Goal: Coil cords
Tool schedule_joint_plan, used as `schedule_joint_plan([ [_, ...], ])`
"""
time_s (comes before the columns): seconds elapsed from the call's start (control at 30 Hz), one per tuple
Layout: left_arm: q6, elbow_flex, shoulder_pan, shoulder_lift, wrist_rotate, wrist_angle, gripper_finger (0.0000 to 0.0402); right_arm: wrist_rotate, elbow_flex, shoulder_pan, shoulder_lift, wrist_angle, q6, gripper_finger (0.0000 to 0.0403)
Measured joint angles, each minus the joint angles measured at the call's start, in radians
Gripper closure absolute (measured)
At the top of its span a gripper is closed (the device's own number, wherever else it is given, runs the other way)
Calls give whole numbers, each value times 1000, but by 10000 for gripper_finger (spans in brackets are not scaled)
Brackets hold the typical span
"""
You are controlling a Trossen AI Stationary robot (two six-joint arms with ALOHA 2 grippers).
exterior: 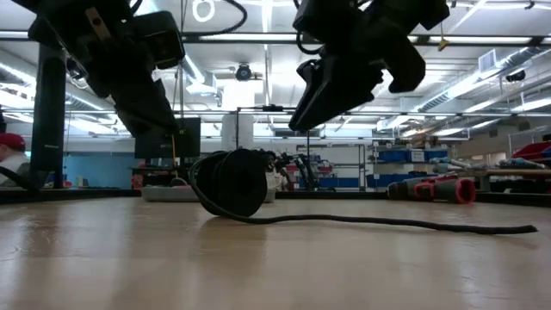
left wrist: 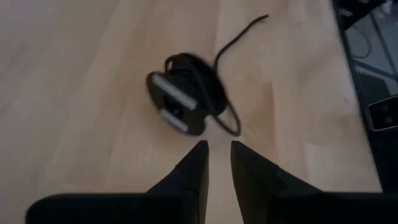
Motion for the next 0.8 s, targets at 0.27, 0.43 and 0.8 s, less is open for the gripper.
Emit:
schedule_joint_plan([
  [0.27, -4, 0, -24, 43, -19, 78, 330, -2, 0, -18, -2, 21, 15, 286],
  [0.43, -3, 0, -26, 44, -22, 90, 330, -2, 0, -23, -2, 28, 20, 287],
  [0.8, 46, 0, -40, 44, -39, 94, 330, -8, 0, -23, -1, 35, 130, 287],
])
